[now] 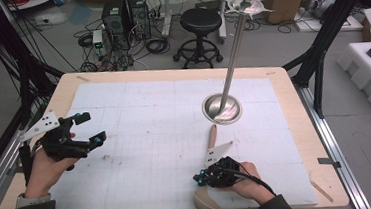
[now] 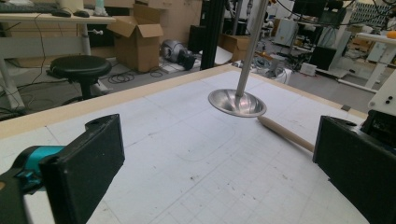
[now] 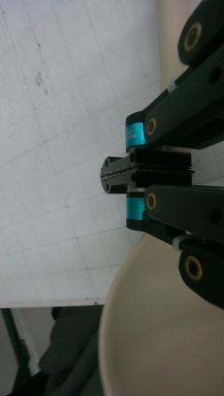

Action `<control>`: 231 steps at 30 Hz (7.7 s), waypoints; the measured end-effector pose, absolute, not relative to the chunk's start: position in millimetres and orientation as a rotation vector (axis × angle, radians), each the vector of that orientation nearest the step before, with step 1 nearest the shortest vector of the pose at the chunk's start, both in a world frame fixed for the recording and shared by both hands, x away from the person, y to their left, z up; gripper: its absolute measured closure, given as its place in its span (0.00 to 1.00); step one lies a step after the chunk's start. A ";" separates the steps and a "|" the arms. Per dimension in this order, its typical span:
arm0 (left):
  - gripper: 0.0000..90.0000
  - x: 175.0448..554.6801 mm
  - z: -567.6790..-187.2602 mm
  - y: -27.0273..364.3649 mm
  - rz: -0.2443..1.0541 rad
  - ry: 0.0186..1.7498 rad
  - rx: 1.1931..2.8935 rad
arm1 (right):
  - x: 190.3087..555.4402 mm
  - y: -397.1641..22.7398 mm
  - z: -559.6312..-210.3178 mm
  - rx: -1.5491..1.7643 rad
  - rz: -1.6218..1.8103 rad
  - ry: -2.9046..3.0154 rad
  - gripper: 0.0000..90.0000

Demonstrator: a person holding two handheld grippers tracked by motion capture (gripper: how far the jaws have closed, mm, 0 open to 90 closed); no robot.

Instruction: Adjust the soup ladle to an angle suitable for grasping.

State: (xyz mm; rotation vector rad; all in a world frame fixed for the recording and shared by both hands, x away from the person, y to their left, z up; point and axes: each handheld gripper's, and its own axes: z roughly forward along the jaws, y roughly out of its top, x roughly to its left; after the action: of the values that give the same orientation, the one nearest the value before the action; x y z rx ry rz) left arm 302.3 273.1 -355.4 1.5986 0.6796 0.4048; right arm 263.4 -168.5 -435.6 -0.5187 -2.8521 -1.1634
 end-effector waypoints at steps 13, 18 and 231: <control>0.03 302.6 -356.0 272.5 0.402 0.681 1.606 | 254.0 -184.2 -439.3 -0.495 -1.143 -2.870 1.00; 0.03 303.4 -356.3 271.5 0.403 0.681 1.611 | 255.2 -185.3 -440.8 -0.490 -1.173 -2.853 1.00; 0.03 303.0 -357.5 276.3 0.397 0.692 1.603 | 309.9 -149.6 -367.0 -0.637 -1.002 -3.061 1.00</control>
State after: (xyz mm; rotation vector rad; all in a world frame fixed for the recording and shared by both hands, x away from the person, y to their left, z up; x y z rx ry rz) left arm 303.0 276.3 -357.5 1.6025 0.6923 0.3972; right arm 309.9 -149.6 -367.0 -0.6372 -3.0612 -1.0023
